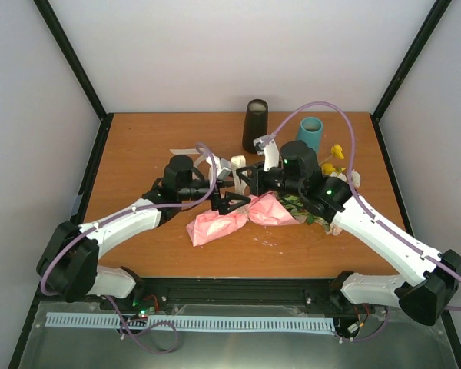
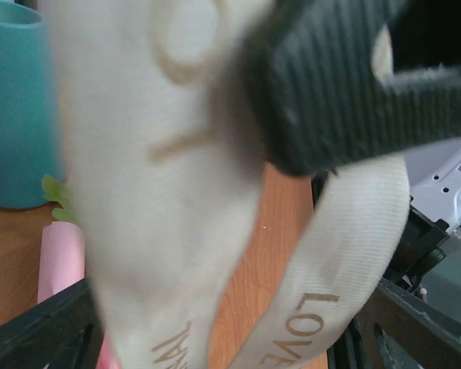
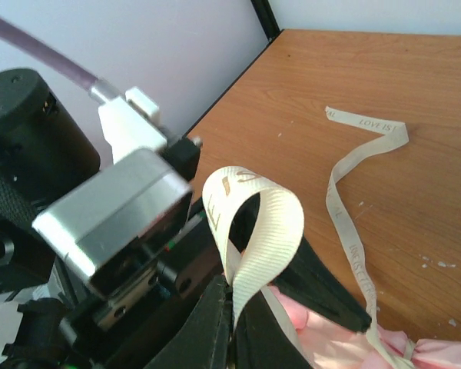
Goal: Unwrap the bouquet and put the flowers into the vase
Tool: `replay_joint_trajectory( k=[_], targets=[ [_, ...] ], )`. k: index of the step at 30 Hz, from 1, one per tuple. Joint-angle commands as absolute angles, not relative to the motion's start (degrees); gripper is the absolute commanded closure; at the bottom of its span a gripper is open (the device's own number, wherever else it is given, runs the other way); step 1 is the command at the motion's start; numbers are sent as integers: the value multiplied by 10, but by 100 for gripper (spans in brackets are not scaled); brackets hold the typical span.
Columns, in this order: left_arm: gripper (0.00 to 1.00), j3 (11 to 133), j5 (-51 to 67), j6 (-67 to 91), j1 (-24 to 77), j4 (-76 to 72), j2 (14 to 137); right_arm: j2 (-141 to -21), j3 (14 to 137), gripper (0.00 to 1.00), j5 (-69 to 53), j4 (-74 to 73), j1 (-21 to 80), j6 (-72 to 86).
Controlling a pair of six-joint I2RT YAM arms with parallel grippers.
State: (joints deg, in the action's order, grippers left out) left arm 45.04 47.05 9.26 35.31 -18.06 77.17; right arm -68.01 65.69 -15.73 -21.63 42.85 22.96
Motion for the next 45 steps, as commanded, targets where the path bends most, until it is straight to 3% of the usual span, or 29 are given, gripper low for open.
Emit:
replay_joint_trajectory(
  k=[1,3,7,9,12,15,16,18,24,33,45],
  targets=[
    [16,471,493,77,363,-216,772,-688,684,97,-113,-218,438,225],
    [30,471,496,76,364,-219,771,-691,689,97,-99,-224,439,227],
    [83,486,479,66,364,-193,774,-694,694,97,-88,-233,439,231],
    [99,502,469,61,364,-167,777,-693,696,97,-77,-241,438,232],
    [100,525,441,59,364,-138,778,-691,700,95,-60,-253,439,234],
    [100,545,408,57,363,-115,778,-685,700,85,-46,-263,439,240],
    [100,550,402,54,363,-111,780,-681,698,75,-41,-265,438,242],
    [100,565,390,50,361,-100,784,-675,698,46,-23,-275,439,248],
    [100,603,340,38,343,-62,806,-637,690,6,63,-319,439,276],
    [100,669,272,50,281,-35,871,-582,641,3,80,-340,439,275],
    [99,811,260,115,204,10,1090,-605,633,7,46,-349,439,255]
  ],
)
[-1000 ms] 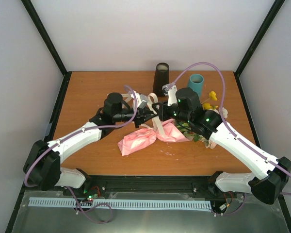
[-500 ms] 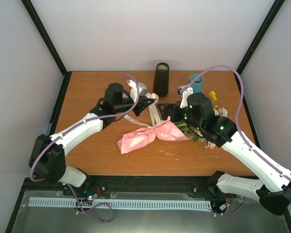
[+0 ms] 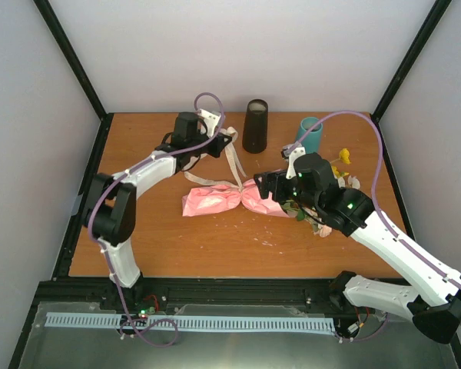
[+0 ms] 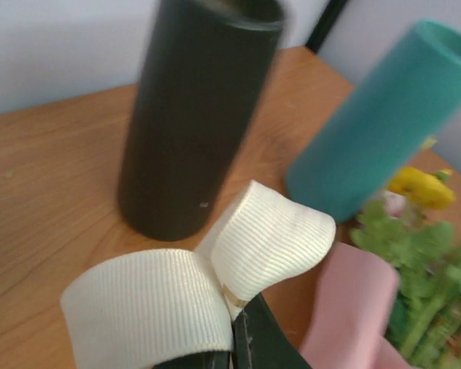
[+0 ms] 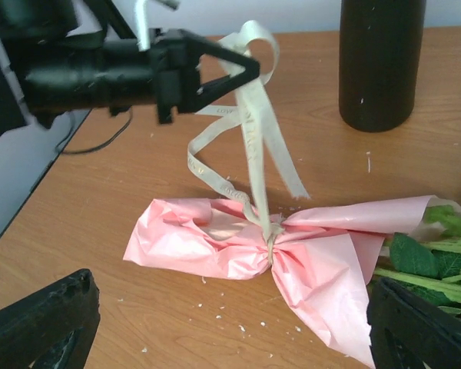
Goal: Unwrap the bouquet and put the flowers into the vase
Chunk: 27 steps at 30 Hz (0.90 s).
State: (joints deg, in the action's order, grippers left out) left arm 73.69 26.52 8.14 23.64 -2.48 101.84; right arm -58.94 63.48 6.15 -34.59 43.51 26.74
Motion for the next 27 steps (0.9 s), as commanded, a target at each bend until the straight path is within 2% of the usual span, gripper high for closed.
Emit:
replay_joint_trajectory(
  k=[1,3,5,7,10,12,13,18,22,27],
  targets=[
    [99,833,259,117,199,32,1114,-610,634,8,42,-349,439,254],
    [96,865,260,120,189,52,1158,-622,636,9,32,-351,439,253],
    [89,897,274,120,180,78,1192,-632,637,11,23,-353,439,254],
    [74,927,262,112,179,120,1214,-639,637,11,18,-355,439,255],
    [37,939,218,107,178,145,1211,-646,636,12,16,-356,439,257],
    [4,930,211,89,178,142,1194,-651,635,12,18,-358,439,257],
    [1,924,202,85,178,140,1184,-655,634,12,19,-359,439,257],
    [1,893,106,87,178,155,1132,-679,631,16,11,-355,439,247],
    [1,903,128,65,178,231,1110,-699,627,21,-4,-343,439,244],
    [1,817,215,-1,193,245,1028,-718,615,30,-23,-322,439,259]
  ],
)
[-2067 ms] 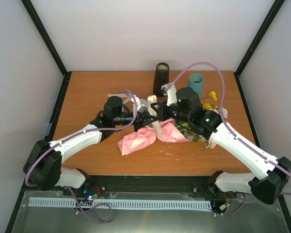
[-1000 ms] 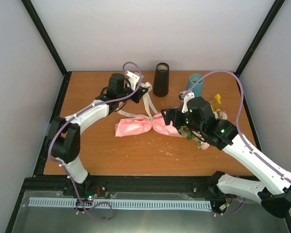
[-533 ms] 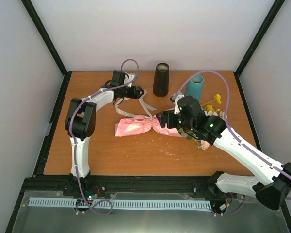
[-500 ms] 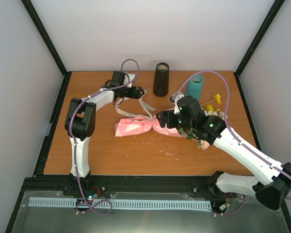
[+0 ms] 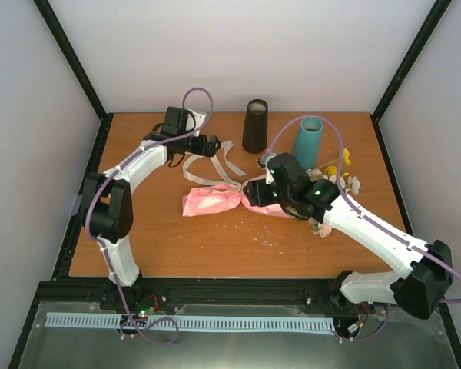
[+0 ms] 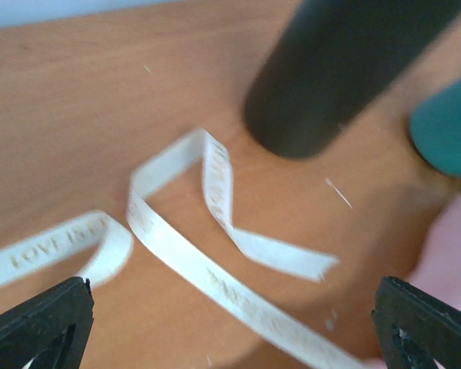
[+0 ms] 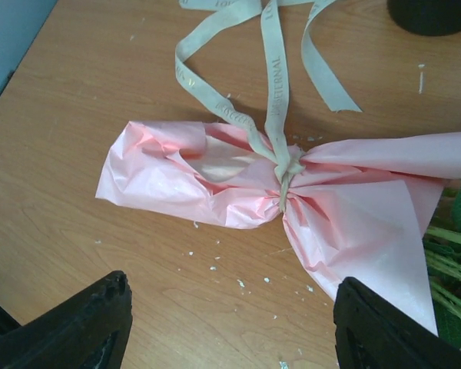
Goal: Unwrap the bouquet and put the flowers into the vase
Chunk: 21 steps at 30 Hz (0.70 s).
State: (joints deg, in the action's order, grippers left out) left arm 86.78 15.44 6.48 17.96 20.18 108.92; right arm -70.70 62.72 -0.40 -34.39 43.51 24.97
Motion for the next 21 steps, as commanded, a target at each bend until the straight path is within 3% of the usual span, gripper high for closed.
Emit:
replay_joint_trajectory(
  k=[1,9,17,21],
  targets=[
    [1,793,226,-22,203,239,1010,-721,612,31,-26,-317,439,263],
    [5,556,328,-172,254,82,883,-722,552,41,10,-283,439,309],
    [13,590,251,-186,257,75,972,-676,488,44,52,-291,439,359],
    [22,590,298,-197,261,74,994,-640,469,45,70,-302,439,365]
  ],
)
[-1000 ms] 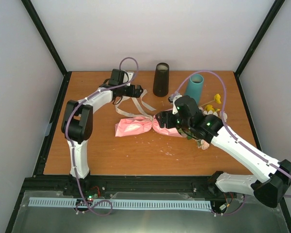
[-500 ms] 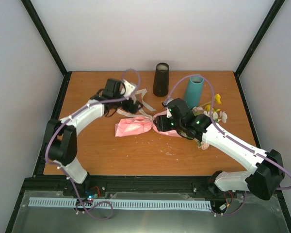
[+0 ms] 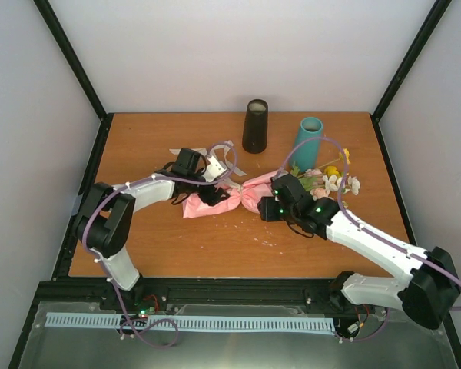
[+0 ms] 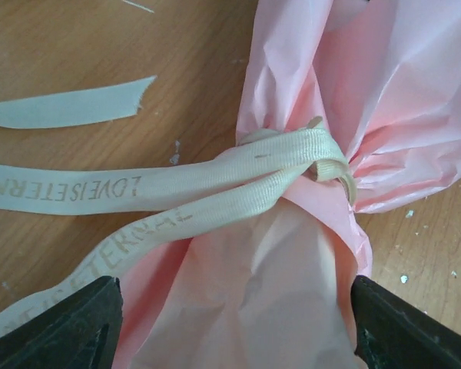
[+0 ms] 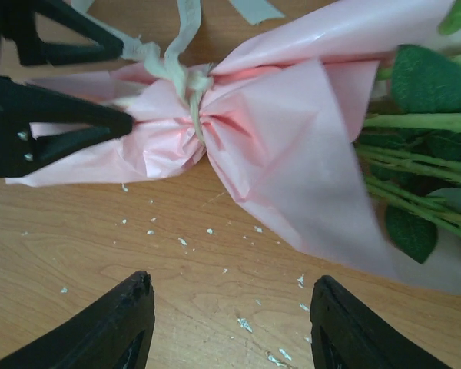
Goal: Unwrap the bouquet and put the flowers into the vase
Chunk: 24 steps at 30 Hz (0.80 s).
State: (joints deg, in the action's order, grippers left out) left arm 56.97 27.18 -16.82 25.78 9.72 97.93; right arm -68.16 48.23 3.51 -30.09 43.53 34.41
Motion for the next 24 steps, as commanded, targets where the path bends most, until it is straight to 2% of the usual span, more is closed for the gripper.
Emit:
replay_joint_trajectory(
  k=[1,3,7,10,15,24],
  targets=[
    [26,586,303,-195,265,73,998,-632,465,45,71,-302,439,365],
    [37,582,309,-190,277,76,1008,-616,454,46,67,-297,439,363],
    [74,593,325,-162,292,118,1027,-599,435,49,51,-275,439,350],
    [88,603,340,-125,294,144,1021,-598,424,51,25,-249,439,325],
    [94,596,374,-32,294,159,984,-616,411,54,-20,-210,439,291],
    [94,572,470,101,294,136,977,-692,423,62,-76,-139,441,279]
  ],
)
